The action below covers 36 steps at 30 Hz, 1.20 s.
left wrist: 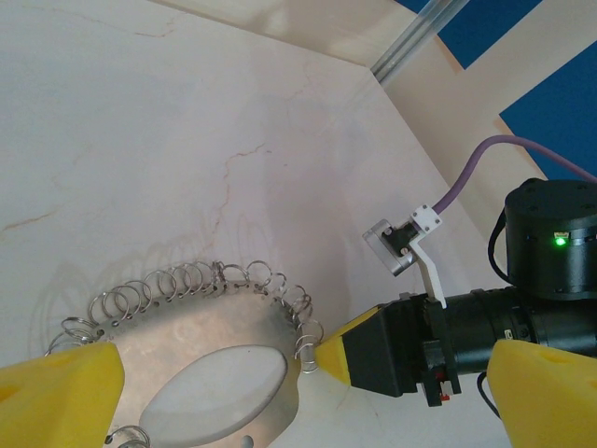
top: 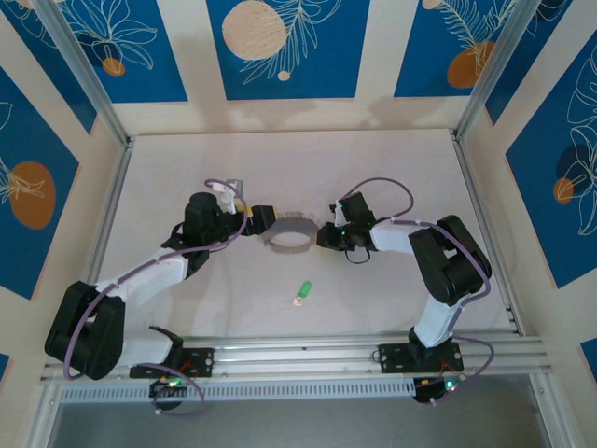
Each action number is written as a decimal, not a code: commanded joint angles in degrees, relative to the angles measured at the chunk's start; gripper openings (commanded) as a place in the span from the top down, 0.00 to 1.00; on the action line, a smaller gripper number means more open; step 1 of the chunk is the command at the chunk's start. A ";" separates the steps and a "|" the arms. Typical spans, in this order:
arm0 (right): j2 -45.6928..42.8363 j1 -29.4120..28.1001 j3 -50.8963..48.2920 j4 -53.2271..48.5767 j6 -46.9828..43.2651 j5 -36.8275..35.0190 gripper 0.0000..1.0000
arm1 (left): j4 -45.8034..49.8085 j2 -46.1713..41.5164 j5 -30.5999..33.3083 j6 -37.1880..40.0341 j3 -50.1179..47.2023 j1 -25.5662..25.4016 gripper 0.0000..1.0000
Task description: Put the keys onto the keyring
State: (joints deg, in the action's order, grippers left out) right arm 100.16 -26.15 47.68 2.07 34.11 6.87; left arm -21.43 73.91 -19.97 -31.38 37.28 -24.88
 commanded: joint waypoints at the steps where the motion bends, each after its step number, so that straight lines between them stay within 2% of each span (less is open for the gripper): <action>1: -1.14 0.22 -0.22 -0.76 0.36 0.62 0.82 | 0.56 0.05 -1.57 0.84 1.66 -0.52 0.00; 16: 0.05 -1.16 0.49 0.05 0.52 1.83 0.81 | 0.77 0.06 -1.39 0.72 1.58 -0.50 0.00; 26: 0.33 -1.40 0.78 -0.35 0.52 1.08 0.84 | 0.78 -0.12 -1.30 0.81 1.39 -0.52 0.00; 36: 0.87 -1.36 1.29 -0.40 0.57 1.13 0.92 | 1.02 -0.19 -1.22 0.99 1.22 -0.52 0.00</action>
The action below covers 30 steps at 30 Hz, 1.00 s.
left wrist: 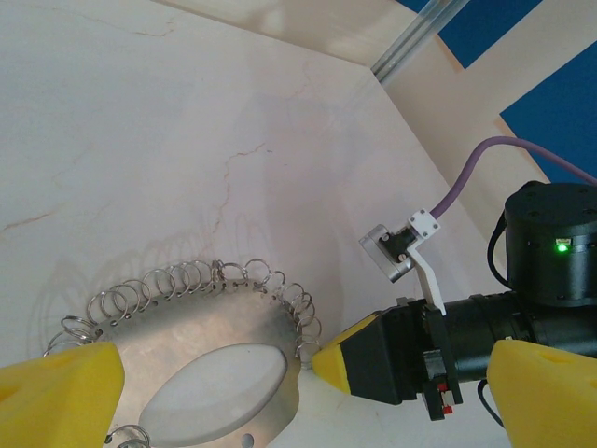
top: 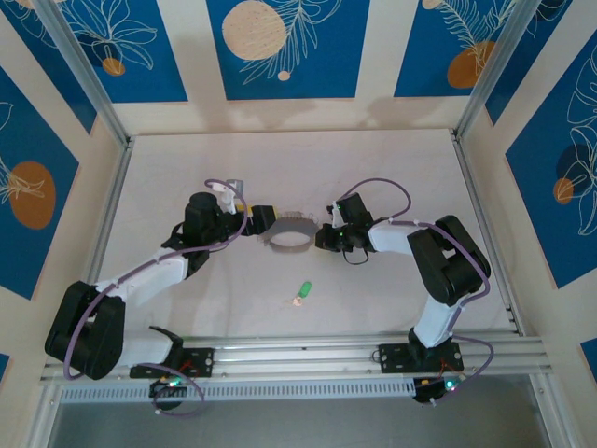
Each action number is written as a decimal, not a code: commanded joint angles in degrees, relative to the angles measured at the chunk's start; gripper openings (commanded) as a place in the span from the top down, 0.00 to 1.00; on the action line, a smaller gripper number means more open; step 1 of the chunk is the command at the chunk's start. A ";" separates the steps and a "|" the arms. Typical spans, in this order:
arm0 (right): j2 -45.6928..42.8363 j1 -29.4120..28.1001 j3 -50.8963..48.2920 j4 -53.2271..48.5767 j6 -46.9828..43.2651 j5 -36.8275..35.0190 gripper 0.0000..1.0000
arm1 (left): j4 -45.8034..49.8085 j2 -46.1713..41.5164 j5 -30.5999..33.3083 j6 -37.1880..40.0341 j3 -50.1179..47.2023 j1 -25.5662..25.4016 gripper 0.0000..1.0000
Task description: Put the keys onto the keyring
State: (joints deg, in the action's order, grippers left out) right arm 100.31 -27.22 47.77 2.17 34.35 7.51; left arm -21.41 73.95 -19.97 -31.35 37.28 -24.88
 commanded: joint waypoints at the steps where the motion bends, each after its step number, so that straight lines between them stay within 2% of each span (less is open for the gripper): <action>1: 0.71 -0.29 1.28 -0.64 0.33 0.49 0.93 | 1.06 -0.25 -1.22 1.03 1.22 -0.52 0.00; 7: 0.77 -0.27 1.50 -0.64 0.21 0.25 1.00 | 1.28 -0.44 -1.13 1.21 1.22 -0.51 0.00; 13: -0.49 -0.03 1.54 -0.88 -0.71 -0.29 1.00 | 1.66 -1.02 -0.06 0.89 1.26 -0.52 0.00; 19: -4.15 1.34 3.26 -2.80 -6.88 2.16 1.00 | 2.94 -2.72 3.18 -2.02 2.01 -0.43 0.00; 24: -7.78 2.62 6.48 -5.06 -13.46 6.90 1.00 | 4.79 -6.80 0.49 4.17 4.32 -0.25 0.00; 30: -10.02 5.46 9.92 -4.41 -18.53 16.63 1.00 | 16.23 -6.89 -2.01 11.59 13.80 -0.16 0.01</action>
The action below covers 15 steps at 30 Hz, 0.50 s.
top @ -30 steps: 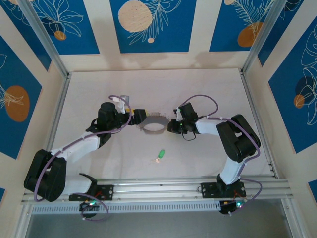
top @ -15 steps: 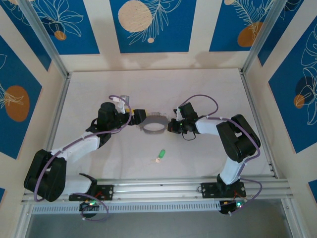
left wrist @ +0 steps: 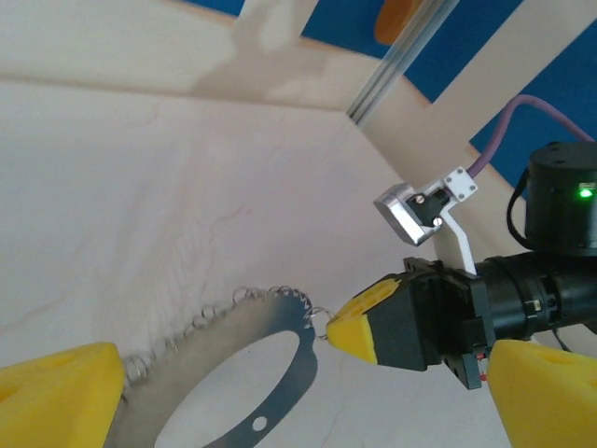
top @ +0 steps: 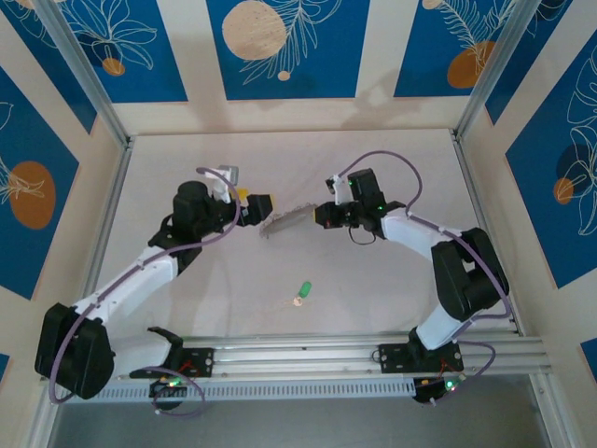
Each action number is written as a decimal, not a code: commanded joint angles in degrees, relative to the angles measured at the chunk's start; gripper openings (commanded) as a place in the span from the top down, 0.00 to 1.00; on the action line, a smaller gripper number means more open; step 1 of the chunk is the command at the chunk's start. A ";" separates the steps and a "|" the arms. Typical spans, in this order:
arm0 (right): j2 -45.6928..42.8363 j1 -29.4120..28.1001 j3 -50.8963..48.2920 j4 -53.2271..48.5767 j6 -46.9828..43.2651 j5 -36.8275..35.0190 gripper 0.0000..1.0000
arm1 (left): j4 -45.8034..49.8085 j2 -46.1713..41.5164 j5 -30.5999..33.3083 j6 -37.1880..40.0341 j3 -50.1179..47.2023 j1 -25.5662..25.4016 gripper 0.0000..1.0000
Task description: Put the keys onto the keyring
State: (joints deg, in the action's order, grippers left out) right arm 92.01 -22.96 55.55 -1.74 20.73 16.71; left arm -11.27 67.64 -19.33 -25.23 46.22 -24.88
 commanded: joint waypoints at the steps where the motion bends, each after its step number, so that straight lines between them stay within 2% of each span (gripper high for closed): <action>1: -1.97 1.66 2.64 -0.35 -5.67 9.07 1.00 | 7.26 -0.22 -3.35 6.19 6.30 -0.16 0.02; 9: -6.11 4.37 4.73 0.96 -10.17 20.85 1.00 | 14.16 6.57 -9.32 10.03 17.61 0.01 0.05; 15: -8.21 6.36 5.74 1.84 -9.98 26.50 1.00 | 12.97 11.61 -14.50 9.87 21.63 0.10 0.08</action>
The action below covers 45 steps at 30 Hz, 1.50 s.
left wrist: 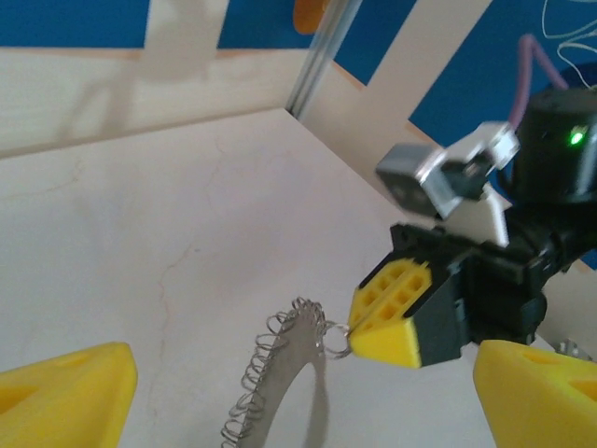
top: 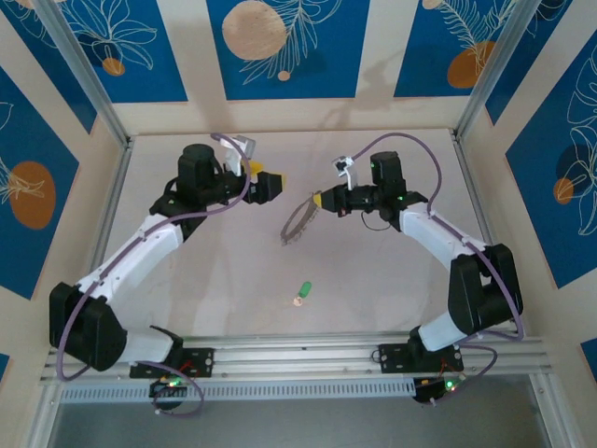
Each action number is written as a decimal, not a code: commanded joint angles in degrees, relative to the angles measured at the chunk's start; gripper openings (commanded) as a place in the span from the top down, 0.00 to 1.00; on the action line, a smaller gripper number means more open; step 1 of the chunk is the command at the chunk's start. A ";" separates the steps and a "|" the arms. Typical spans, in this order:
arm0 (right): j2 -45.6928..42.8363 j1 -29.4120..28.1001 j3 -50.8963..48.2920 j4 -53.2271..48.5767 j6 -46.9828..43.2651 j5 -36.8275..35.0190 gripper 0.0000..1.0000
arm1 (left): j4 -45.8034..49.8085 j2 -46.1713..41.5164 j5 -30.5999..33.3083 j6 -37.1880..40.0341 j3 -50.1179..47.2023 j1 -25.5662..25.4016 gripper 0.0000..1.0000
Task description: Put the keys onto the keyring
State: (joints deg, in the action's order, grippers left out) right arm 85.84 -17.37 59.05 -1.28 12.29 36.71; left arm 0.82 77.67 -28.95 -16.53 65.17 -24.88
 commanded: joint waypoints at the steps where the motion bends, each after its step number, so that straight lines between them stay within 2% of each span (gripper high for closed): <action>1: -2.19 0.92 2.53 1.38 -1.58 7.09 1.00 | 0.36 2.44 -5.98 0.94 3.26 0.10 0.08; 8: -2.25 1.19 5.25 1.68 -1.58 9.44 1.00 | -2.82 8.71 -13.89 -0.56 7.69 0.10 0.14; 14: -0.53 1.58 5.80 2.54 -0.79 9.61 1.00 | -8.50 11.10 -17.46 -4.94 5.39 0.01 0.20; 21: 2.76 1.68 0.75 6.89 3.48 6.73 1.00 | -12.93 11.19 -13.14 -6.44 0.29 0.09 0.19; 25: 3.69 0.79 -3.77 7.52 8.51 -3.64 1.00 | -14.26 10.13 -6.99 -7.61 -2.17 0.20 0.16; 29: 5.73 -0.25 -6.11 5.42 10.96 -10.02 0.75 | -15.27 8.14 0.33 -8.83 -5.69 0.69 0.12; 32: 9.58 -1.08 -3.92 2.92 12.17 -10.92 0.62 | -17.40 7.42 3.86 -11.73 -8.45 1.93 0.10; 40: 19.21 -6.17 7.92 -10.01 13.38 -20.92 0.60 | -18.40 8.42 3.98 -17.60 -11.35 5.69 0.10; 45: 18.65 -5.11 7.51 -10.39 16.14 -23.55 0.60 | -13.61 10.82 -0.16 -14.67 -9.51 5.92 0.17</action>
State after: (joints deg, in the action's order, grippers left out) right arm 105.12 -23.73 65.93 -8.43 25.74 16.36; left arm -15.42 86.74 -25.89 -32.67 54.37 -19.14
